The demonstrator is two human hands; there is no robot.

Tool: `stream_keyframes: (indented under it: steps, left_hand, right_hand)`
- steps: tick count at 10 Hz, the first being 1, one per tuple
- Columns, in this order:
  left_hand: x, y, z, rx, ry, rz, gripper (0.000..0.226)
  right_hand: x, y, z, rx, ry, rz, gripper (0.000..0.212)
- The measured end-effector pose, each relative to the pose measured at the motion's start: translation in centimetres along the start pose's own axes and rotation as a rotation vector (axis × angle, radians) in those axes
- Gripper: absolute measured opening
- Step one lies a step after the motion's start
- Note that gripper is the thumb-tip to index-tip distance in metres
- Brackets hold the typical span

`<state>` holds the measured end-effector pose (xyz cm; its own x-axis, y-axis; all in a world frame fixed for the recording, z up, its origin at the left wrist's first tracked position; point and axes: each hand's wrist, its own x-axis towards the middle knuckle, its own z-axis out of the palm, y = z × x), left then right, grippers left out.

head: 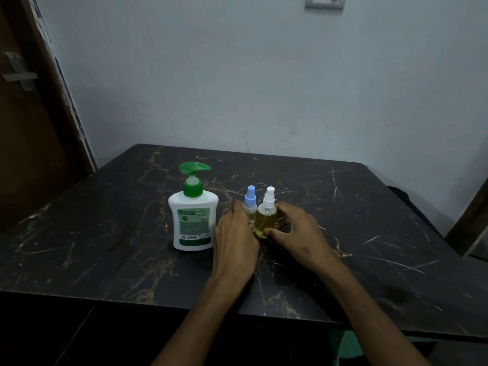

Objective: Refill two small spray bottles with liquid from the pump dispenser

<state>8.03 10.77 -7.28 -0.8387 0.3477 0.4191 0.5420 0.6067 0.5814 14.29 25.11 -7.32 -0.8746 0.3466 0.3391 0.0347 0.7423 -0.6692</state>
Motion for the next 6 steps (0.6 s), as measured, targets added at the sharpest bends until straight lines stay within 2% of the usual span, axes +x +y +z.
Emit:
stream_keyframes:
  steps: [3,5,6]
  left_hand:
    - [-0.3,0.1,0.2,-0.011,-0.027,-0.030,0.048]
    - [-2.8,0.4,-1.2,-0.051,-0.068,-0.009,0.069]
    - [-5.8,0.5,-3.1,-0.084,-0.057,0.013,0.072]
  right_hand:
    - [-0.3,0.0,0.2,0.025,0.013,0.019,0.053]
    - [-2.3,0.2,-1.1,-0.018,0.054,0.083,0.078]
    - [-5.0,0.8,-2.8,-0.099,0.132,0.117,0.069]
